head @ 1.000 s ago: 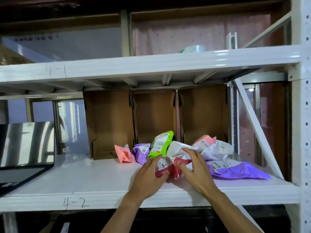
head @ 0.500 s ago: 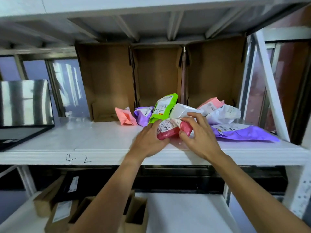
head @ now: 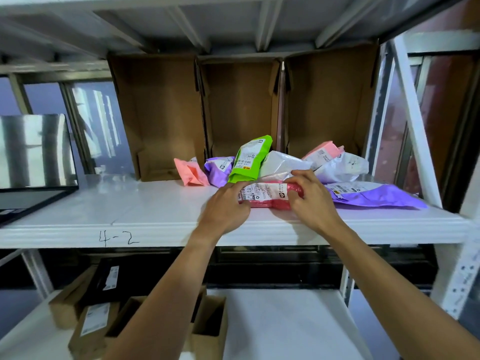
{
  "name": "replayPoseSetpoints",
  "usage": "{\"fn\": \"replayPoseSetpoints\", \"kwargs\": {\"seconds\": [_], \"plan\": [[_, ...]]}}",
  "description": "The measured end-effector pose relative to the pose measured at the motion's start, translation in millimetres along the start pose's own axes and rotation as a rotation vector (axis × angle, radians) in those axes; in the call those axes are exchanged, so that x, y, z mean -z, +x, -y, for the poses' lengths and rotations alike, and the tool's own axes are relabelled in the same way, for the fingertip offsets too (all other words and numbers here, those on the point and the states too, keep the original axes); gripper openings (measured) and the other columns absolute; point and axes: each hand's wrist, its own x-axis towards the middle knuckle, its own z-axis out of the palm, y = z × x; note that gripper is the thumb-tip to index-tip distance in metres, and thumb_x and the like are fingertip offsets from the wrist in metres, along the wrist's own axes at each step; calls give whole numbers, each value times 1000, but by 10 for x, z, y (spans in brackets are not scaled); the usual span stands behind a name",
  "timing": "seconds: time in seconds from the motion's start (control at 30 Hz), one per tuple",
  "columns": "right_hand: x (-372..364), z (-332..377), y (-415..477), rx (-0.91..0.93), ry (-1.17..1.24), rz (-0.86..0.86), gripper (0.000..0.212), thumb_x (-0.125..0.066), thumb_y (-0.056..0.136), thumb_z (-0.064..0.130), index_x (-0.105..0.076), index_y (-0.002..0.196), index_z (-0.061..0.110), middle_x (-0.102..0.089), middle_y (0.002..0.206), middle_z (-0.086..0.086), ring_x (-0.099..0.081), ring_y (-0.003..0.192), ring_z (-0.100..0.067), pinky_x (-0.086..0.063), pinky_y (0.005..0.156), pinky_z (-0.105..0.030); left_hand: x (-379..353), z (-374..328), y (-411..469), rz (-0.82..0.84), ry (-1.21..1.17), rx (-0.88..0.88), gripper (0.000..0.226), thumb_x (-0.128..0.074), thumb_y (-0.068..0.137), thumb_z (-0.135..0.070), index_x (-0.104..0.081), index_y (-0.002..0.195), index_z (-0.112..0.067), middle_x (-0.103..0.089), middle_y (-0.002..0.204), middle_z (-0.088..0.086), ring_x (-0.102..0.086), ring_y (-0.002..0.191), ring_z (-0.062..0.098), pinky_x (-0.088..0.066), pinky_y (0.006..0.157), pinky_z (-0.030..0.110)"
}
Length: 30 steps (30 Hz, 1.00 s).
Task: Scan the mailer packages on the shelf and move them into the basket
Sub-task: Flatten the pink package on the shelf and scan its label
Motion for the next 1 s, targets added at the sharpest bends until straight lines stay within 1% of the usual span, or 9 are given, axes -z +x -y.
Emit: {"fn": "replayPoseSetpoints", "kwargs": {"seconds": [0.13,0.23,0.33,0.43,0.5,0.57,0.67,0.8,1.0], "plan": [[16,29,36,-49,-2,44,32,-49,88,21,-73,109,19,-65,119,-3,-59,111,-24,-42,95,-34,-9,15,3,-44,-19,-31,59,-45,85,-8,-59,136,-35,-55,143,-2,-49,128,24,-42,105,35],[32,41,25,-68,11,69,29,-51,86,25,-76,99,23,-70,112,0,-62,102,-23,-43,88,-33,-28,58,24,-115,12,-22,51,-44,87,-1,-68,127,-21,-59,139,0,-50,128,23,-37,106,31],[31,30,5,-48,34,93,21,-55,89,30,-76,87,26,-74,98,7,-63,93,-21,-46,81,-34,-27,46,0,-153,29,16,50,-45,86,-2,-71,123,-23,-63,135,-1,-52,125,25,-40,104,33],[58,40,-4,-47,74,121,27,-52,84,39,-76,79,26,-74,84,11,-64,85,-17,-49,80,-36,-2,-4,-11,-161,-18,99,52,-38,83,-15,-74,118,-26,-67,128,2,-54,119,31,-40,100,34],[57,33,-1,-46,62,130,19,-60,85,33,-75,77,26,-73,79,11,-65,81,-15,-51,79,-38,13,-35,-2,-138,-33,168,61,-26,79,-25,-74,116,-23,-68,125,8,-55,114,37,-42,98,37],[50,24,-1,-39,56,136,13,-63,84,29,-74,76,26,-73,78,13,-66,80,-13,-53,80,-39,-2,7,45,-99,10,216,54,-21,89,-31,-71,108,-21,-67,116,14,-56,109,40,-44,94,41],[44,26,-1,-16,89,148,9,-65,84,30,-73,80,29,-72,85,16,-65,85,-9,-53,84,-39,-15,40,90,-46,25,221,41,-42,92,-50,-74,84,-26,-70,93,6,-59,97,35,-49,86,39],[67,61,-9,11,95,181,9,-66,85,31,-75,83,30,-72,85,18,-64,84,-5,-52,84,-34,-20,33,124,101,55,232,56,-39,78,-77,-72,108,-45,-71,117,-6,-60,110,26,-46,100,42],[110,83,-29,-23,227,244,10,-74,83,31,-78,75,26,-73,72,12,-65,75,-8,-50,75,-29,50,-73,152,313,122,235,65,-40,81,-85,-48,138,-54,-34,159,-12,-33,144,22,-24,117,46]]}}
